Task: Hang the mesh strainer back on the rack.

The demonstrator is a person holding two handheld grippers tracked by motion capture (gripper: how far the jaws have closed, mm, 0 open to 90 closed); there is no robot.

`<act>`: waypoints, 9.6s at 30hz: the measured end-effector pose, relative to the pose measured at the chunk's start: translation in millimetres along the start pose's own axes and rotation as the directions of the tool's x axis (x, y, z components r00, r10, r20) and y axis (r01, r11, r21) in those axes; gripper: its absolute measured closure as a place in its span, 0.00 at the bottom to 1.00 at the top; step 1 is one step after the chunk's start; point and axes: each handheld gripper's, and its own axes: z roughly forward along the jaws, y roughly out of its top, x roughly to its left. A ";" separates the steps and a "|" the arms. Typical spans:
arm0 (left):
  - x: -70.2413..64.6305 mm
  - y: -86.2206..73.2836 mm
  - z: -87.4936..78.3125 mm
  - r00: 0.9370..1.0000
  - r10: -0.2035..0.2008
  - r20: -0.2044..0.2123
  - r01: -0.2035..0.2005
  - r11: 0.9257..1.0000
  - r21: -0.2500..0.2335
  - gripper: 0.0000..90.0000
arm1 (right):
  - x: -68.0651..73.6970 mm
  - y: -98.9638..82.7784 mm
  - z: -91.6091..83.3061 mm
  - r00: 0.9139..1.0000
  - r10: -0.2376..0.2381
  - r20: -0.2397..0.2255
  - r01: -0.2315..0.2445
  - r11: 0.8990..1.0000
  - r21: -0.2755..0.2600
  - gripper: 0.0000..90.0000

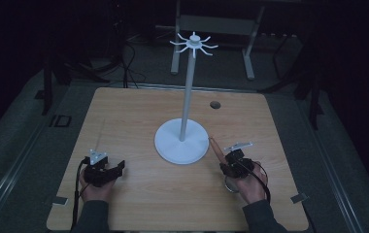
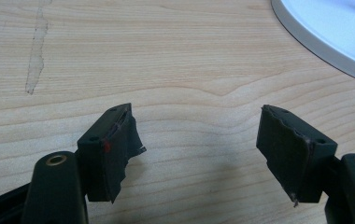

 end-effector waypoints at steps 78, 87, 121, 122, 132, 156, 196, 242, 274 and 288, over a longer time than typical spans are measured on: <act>0.0 -0.3 -0.2 1.000 -0.006 0.004 0.006 1.000 -0.010 0.31 | 18.1 41.4 -44.0 1.000 0.014 -0.012 -0.017 0.927 -0.375 0.77; 0.4 -0.1 -0.6 1.000 -0.001 0.005 0.001 1.000 -0.006 0.31 | 20.3 44.9 -51.2 1.000 0.005 -0.018 -0.012 0.910 -0.415 0.77; 0.3 -0.2 -0.4 1.000 -0.004 0.006 0.004 1.000 -0.007 0.31 | 22.7 52.6 -78.1 1.000 0.009 -0.024 -0.021 0.825 -0.565 0.77; 0.3 -0.2 -0.4 1.000 -0.004 0.005 0.004 1.000 -0.007 0.31 | 22.6 53.0 -78.9 1.000 0.008 -0.024 -0.020 0.822 -0.569 0.77; 0.3 -0.2 -0.3 1.000 -0.004 0.006 0.005 1.000 -0.007 0.31 | 22.8 56.9 -85.8 1.000 0.003 -0.025 -0.017 0.803 -0.595 0.77; 0.4 -0.2 -0.2 1.000 -0.004 0.007 0.004 1.000 -0.009 0.31 | 26.5 63.5 -101.1 0.999 -0.021 -0.048 -0.016 0.763 -0.647 0.77; 0.4 -0.1 -0.4 1.000 -0.002 0.006 0.002 1.000 -0.005 0.31 | 14.1 81.3 -130.4 0.990 -0.053 -0.133 -0.058 0.698 -0.714 0.77; 0.7 -0.2 -0.5 1.000 -0.003 0.005 0.003 1.000 -0.007 0.31 | 13.1 105.6 -143.8 0.970 -0.094 -0.224 -0.122 0.607 -0.785 0.77; 0.9 -0.2 -0.5 1.000 -0.006 0.007 0.006 1.000 -0.007 0.31 | 3.3 132.2 -129.6 0.935 -0.111 -0.337 -0.189 0.648 -0.738 0.77; 1.3 -0.2 -0.5 1.000 -0.009 0.008 0.009 1.000 -0.007 0.31 | 5.2 145.0 -123.0 0.927 -0.122 -0.354 -0.185 0.672 -0.717 0.77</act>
